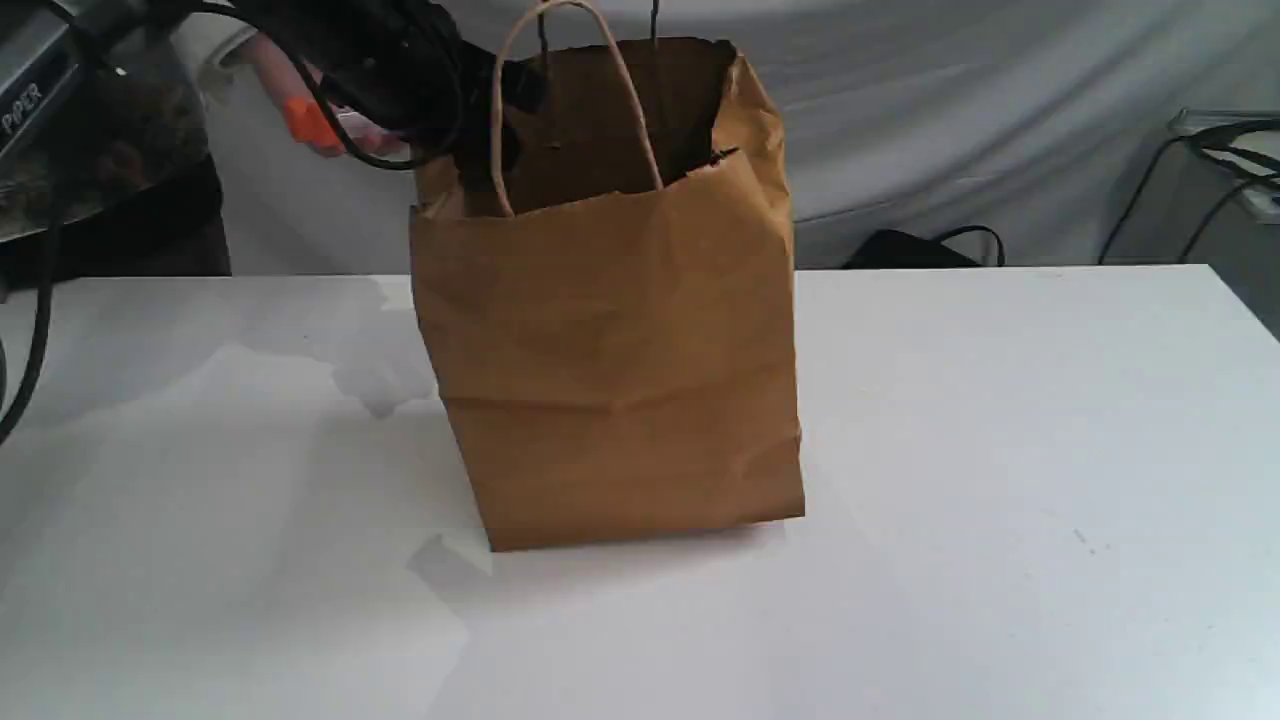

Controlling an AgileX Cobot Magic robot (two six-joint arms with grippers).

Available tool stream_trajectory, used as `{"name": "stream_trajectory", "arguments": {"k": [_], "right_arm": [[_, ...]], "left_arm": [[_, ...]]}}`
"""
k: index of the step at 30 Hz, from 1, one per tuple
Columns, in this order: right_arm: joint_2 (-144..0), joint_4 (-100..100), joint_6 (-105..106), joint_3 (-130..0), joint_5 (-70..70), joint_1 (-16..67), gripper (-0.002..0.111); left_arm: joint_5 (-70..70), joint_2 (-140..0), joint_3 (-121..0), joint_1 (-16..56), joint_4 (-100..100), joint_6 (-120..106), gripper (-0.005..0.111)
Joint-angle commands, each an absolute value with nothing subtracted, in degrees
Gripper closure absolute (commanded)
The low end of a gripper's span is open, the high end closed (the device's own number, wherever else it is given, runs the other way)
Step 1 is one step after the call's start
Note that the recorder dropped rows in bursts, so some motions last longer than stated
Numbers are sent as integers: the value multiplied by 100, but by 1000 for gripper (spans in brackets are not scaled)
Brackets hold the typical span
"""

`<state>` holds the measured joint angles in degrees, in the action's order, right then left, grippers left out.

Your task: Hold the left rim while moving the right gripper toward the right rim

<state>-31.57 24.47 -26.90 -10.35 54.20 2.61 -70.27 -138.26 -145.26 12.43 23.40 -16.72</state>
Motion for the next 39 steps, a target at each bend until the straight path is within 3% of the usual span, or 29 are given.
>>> {"name": "stream_trajectory", "arguments": {"k": [1,15,18,23,29,34,39], "right_arm": [[-3933,2570,-2820,-1417,6195,277,108],[-6832,5044,-4473,-4348,6847,277,108],[-7366,5363,-4832,-4842,6847,277,99],[-8213,5657,-5275,-5502,6911,277,72],[-9009,6022,-5850,-6233,6996,286,48],[-9522,6457,-5890,-6688,6996,301,38],[-9860,6950,-5870,-7129,6996,678,35]], "left_arm": [[-6996,-13728,-14540,1261,2323,-1718,107],[-6996,-13728,-14540,1261,2334,-1826,107],[-6996,-13728,-14540,1261,2334,-1826,107],[-6996,-13728,-14540,1261,2334,-1826,107],[-6996,-13728,-14540,1261,2334,-1826,107],[-6996,-13728,-14540,1261,2334,-1826,107],[-6996,-13728,-14540,1261,2334,-1836,107]]}}
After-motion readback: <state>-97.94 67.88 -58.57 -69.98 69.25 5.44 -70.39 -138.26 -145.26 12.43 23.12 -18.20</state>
